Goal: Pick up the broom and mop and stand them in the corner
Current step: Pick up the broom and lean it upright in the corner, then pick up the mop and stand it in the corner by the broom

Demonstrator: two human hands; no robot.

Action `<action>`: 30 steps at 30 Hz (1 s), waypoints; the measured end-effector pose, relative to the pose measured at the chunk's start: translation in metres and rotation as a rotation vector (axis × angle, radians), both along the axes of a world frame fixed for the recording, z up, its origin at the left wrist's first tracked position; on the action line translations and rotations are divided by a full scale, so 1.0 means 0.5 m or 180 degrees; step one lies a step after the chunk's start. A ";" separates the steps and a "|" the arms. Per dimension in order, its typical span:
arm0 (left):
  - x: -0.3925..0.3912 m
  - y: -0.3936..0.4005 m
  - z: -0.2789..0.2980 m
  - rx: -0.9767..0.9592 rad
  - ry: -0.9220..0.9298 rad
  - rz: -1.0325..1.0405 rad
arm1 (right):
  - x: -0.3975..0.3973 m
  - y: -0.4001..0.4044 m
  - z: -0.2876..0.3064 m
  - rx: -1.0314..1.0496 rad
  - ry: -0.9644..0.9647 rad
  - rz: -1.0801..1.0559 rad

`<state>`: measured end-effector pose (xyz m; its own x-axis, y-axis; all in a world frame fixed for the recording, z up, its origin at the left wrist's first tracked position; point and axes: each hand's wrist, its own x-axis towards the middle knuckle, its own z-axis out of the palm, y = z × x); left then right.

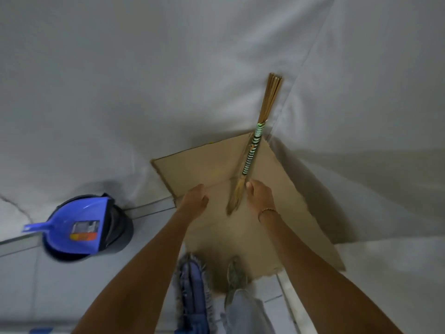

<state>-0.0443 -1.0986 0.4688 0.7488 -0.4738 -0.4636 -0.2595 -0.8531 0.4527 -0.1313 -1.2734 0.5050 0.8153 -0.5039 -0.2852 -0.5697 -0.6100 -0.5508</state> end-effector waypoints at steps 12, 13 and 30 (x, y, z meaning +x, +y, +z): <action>-0.331 0.552 0.202 0.0326 -0.0145 -0.0475 | -0.440 0.470 0.159 -0.0229 0.1168 0.0766; -0.356 0.593 0.208 0.0386 -0.0044 -0.0548 | -0.469 0.507 0.174 -0.0217 0.1233 0.0808; -0.695 1.141 0.180 0.0378 0.0199 -0.0179 | -0.710 1.015 0.209 -0.0013 0.1432 0.1188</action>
